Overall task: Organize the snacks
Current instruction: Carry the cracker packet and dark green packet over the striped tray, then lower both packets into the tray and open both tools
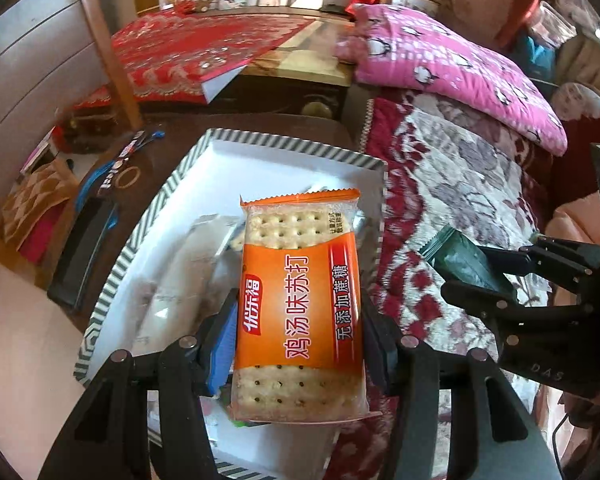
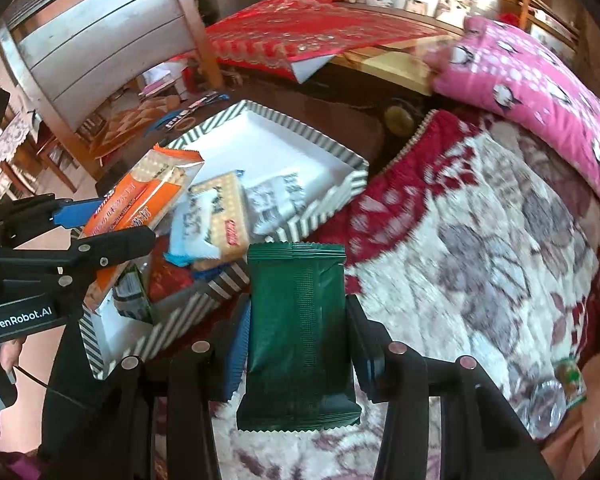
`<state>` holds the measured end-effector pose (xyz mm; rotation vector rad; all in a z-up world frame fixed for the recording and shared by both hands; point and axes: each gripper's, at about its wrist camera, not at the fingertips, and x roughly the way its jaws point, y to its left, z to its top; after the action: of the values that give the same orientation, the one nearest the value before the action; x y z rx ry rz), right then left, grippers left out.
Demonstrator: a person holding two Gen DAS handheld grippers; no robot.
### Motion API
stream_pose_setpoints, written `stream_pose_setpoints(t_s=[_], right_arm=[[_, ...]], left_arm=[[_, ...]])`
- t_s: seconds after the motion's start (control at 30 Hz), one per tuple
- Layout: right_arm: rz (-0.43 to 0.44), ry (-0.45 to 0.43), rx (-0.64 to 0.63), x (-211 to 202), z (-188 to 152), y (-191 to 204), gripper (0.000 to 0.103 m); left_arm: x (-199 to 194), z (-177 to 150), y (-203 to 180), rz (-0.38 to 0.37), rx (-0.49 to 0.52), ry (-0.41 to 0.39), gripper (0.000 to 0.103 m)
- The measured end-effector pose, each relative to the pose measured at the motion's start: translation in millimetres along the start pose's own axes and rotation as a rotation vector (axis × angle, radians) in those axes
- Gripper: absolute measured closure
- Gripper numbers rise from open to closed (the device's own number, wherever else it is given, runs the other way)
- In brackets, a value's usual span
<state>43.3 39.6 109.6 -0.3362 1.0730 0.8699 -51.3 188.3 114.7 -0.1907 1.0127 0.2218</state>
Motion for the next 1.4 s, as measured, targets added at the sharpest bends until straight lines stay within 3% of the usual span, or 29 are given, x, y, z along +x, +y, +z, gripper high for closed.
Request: stream_pose_setpoints(t_s=[0.57, 1.17, 1.4], right_arm=[[0.042, 0.048, -0.106, 45, 51, 49, 0.054], [0.011, 0.122, -0.114, 103, 81, 55, 0.054], [0.019, 0.117, -0.105, 105, 81, 57, 0.048]], left_arm=[[4, -18, 59, 0.064, -0.112, 0.025, 0.05], [19, -14, 68, 0.076, -0.137, 0.04, 0.05], [21, -14, 69, 0.093, -0.145, 0.039, 0.047]])
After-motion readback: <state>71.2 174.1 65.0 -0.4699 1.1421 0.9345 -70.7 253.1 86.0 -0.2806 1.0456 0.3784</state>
